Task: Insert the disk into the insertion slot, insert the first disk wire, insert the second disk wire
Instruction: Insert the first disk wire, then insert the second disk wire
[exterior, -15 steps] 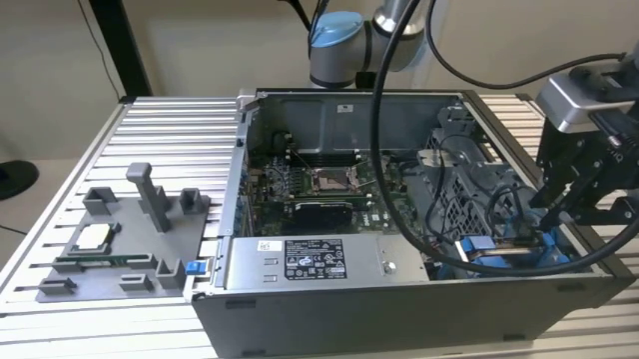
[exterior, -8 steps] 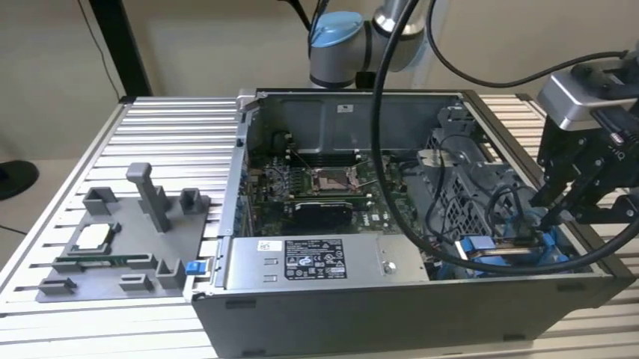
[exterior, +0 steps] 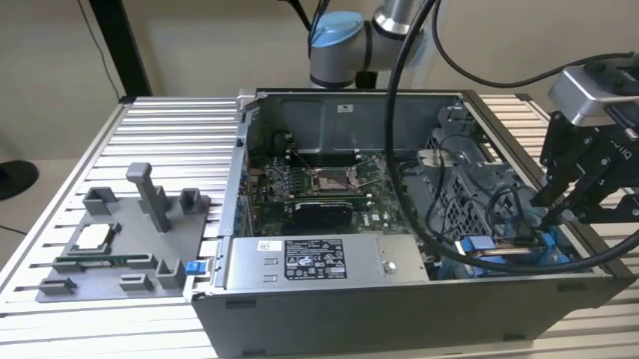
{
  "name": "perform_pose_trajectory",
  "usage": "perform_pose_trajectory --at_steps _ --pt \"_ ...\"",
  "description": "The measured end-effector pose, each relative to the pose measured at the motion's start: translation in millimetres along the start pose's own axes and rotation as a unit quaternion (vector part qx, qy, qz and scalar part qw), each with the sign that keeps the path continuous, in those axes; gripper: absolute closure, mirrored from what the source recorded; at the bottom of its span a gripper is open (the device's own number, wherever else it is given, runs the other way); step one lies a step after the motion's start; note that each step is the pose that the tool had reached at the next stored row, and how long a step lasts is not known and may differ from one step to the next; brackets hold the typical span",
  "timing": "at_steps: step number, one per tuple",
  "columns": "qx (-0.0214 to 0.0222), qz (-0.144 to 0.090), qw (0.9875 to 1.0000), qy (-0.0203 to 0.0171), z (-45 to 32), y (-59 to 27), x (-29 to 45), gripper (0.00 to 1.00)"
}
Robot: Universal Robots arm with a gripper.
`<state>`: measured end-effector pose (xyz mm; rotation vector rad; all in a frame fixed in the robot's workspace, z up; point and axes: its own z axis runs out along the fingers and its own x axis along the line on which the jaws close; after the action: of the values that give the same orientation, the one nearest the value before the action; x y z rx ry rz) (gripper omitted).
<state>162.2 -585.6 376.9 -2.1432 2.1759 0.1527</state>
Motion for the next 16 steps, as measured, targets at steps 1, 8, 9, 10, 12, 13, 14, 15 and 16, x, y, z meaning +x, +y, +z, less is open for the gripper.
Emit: perform_pose_trajectory --at_steps 1,8,9,10,12,13,14,15,16 --pt "-0.0055 0.001 1.0 0.0 0.0 -2.1 0.0 0.0" --pt "-0.0444 0.006 0.999 0.0006 -0.6 -15.5 -0.3 0.0" --pt "-0.0498 0.006 0.9987 0.0007 -0.7 -17.1 -0.3 0.0" --pt "-0.0548 0.007 0.9985 0.0008 -0.8 -18.4 -0.4 0.0" --pt "-0.0652 0.009 0.9978 0.0009 -0.9 -21.3 -0.4 0.0" --pt "-0.0701 0.009 0.9975 0.001 -1.0 -22.8 -0.5 0.0" --pt "-0.0754 0.01 0.9971 0.0011 -1.1 -24.4 -0.5 0.0" --pt "-0.0806 0.011 0.9967 0.0011 -1.2 -25.8 -0.5 0.0" --pt "-0.0852 0.011 0.9963 0.0012 -1.2 -27.0 -0.5 0.0"
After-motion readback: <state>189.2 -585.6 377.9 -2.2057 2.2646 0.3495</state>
